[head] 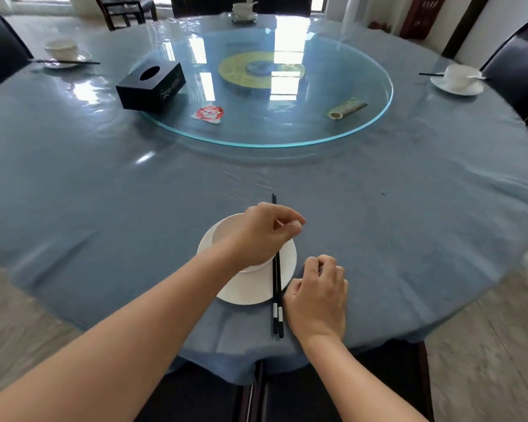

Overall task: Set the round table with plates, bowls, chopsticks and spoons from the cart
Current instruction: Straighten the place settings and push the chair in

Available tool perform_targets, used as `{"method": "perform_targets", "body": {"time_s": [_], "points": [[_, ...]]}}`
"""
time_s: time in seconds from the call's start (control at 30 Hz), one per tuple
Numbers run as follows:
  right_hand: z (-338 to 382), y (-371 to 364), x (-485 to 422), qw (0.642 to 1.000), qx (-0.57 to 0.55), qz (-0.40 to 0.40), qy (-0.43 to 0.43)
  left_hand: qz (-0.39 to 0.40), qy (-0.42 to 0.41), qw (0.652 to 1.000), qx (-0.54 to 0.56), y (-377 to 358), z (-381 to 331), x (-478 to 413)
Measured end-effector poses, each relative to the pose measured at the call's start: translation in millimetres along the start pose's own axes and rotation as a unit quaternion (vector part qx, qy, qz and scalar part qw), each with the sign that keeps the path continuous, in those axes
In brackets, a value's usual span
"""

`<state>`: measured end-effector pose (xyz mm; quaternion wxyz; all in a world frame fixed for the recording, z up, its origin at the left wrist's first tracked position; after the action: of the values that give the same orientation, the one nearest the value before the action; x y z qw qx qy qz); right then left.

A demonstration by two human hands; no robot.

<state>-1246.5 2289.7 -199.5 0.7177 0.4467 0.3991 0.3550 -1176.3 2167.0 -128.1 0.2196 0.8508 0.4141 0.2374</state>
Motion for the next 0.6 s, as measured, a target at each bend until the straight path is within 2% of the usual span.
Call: {"method": "perform_targets", "body": {"time_s": [0.1,0.23,0.6], "points": [[1,0,0,1.0,-0.001,-0.001,-0.001,-0.006,-0.027,0.99,-0.136,-4,-3,10],[1,0,-1,1.0,0.0,-0.009,0.001,-0.025,-0.098,0.973,-0.208,-5,-10,16],[1,-3,0,1.0,0.01,0.005,0.002,-0.039,-0.138,0.973,-0.18,-17,-1,21]]}}
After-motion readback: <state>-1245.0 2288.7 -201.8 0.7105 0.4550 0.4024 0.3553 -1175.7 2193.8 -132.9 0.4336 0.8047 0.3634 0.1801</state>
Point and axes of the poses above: each hand's wrist, its own x-axis away from the middle knuckle, its own y-axis out of the back of the hand, z = x × y, the point moved 8 cm from there along -x, towards the middle knuckle, and after that the axes turned 14 degrees about y, right-handed, at the moved point
